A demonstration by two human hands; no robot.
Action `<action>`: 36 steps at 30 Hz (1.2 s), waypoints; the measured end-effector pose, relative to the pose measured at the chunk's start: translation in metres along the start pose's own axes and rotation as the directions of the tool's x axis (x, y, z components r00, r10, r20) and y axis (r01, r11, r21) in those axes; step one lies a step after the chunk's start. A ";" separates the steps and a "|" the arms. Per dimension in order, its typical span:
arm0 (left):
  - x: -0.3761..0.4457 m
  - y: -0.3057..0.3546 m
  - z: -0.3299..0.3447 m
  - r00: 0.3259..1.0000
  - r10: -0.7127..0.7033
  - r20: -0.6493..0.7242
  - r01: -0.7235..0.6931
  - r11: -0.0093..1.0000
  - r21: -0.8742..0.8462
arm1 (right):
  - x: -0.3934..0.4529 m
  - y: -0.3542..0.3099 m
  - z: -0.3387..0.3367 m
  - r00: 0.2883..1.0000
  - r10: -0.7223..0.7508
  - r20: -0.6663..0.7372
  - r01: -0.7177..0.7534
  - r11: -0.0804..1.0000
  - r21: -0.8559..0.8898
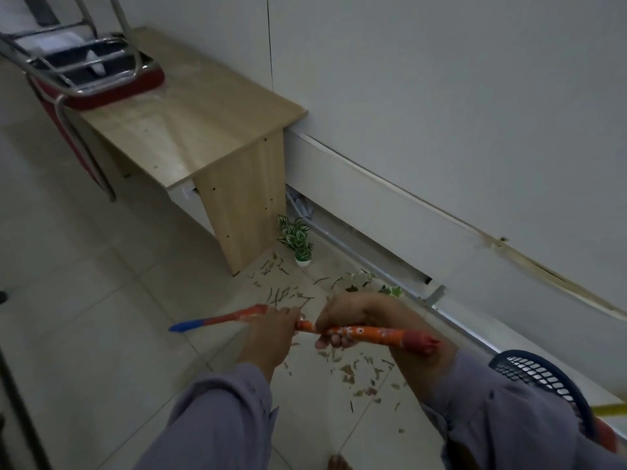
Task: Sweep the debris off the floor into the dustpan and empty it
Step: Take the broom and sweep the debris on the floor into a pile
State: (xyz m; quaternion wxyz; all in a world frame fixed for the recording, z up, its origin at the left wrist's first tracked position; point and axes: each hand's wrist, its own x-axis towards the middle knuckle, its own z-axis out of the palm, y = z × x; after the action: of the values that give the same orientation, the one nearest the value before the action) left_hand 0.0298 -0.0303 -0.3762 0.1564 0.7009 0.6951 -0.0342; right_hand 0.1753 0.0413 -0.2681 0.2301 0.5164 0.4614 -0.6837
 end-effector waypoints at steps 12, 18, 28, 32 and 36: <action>0.115 -0.128 0.016 0.992 0.099 0.081 -0.092 0.992 -0.082 | 0.109 -0.089 0.006 0.939 -0.111 -0.326 0.169 0.973 0.156; 0.172 -0.173 0.043 0.958 0.166 0.234 -0.163 0.986 -0.030 | 0.187 -0.107 0.002 0.895 -0.095 -0.437 0.197 0.961 0.193; 0.185 -0.168 0.095 0.860 0.221 0.461 -0.168 0.974 -0.154 | 0.231 -0.077 0.022 0.910 0.113 -0.399 0.103 0.870 0.481; 0.167 -0.159 0.077 0.831 0.299 0.469 -0.235 0.953 -0.191 | 0.193 -0.078 0.031 0.910 0.123 -0.396 0.085 0.879 0.469; 0.163 -0.160 0.056 0.856 0.300 0.422 -0.240 0.952 -0.190 | 0.175 -0.088 0.029 0.902 0.081 -0.424 0.128 0.889 0.440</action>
State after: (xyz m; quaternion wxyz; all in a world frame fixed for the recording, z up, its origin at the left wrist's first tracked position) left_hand -0.1136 0.1095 -0.5004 0.3603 0.7530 0.5360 -0.1260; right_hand 0.0279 0.0854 -0.3925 -0.0143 0.6882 0.3328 -0.6445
